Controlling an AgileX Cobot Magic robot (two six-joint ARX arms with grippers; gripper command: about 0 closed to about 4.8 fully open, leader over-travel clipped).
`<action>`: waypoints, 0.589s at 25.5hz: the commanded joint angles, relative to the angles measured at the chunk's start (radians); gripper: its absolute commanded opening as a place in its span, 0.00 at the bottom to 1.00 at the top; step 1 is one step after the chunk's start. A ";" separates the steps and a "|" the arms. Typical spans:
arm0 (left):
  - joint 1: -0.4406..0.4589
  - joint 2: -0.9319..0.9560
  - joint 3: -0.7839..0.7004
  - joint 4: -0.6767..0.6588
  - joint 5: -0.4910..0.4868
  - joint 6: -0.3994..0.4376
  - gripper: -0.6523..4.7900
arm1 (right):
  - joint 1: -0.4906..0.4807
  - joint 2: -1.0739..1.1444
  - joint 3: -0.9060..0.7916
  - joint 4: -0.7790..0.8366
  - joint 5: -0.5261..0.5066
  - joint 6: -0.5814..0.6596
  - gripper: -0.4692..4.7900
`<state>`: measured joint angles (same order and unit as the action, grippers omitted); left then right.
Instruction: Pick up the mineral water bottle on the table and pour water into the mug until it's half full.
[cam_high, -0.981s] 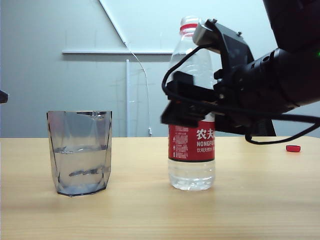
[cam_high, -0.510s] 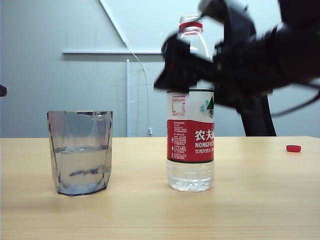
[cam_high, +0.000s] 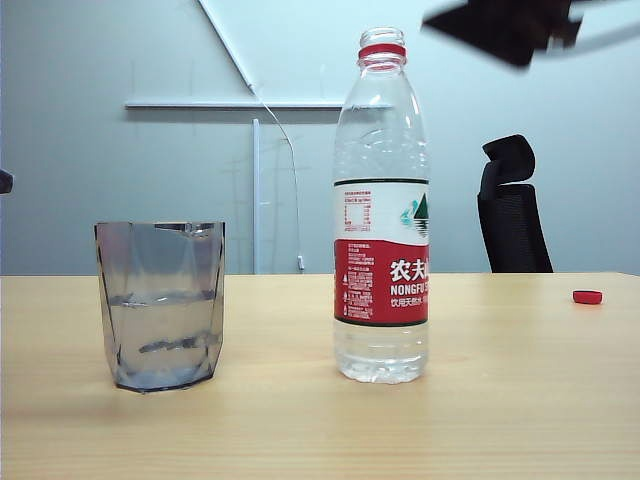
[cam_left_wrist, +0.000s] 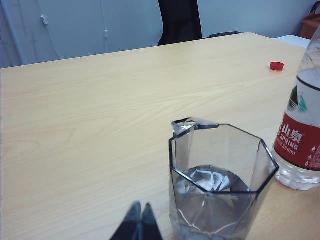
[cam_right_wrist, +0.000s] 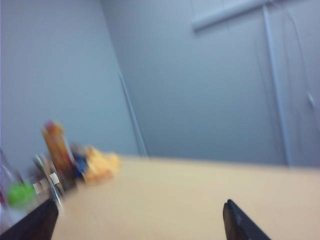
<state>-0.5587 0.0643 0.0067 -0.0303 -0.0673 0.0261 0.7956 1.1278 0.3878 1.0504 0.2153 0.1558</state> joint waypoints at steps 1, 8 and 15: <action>0.087 0.000 0.002 0.009 0.004 0.000 0.12 | 0.001 -0.093 0.047 0.048 -0.015 -0.003 1.00; 0.442 -0.058 0.002 0.016 0.000 0.000 0.12 | -0.022 -0.380 0.051 -0.085 0.062 -0.106 0.07; 0.560 -0.058 0.002 0.012 0.000 0.000 0.12 | -0.029 -0.780 0.051 -0.675 0.253 -0.216 0.07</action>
<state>0.0006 0.0048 0.0067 -0.0235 -0.0704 0.0261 0.7666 0.3962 0.4351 0.5102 0.4393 -0.0391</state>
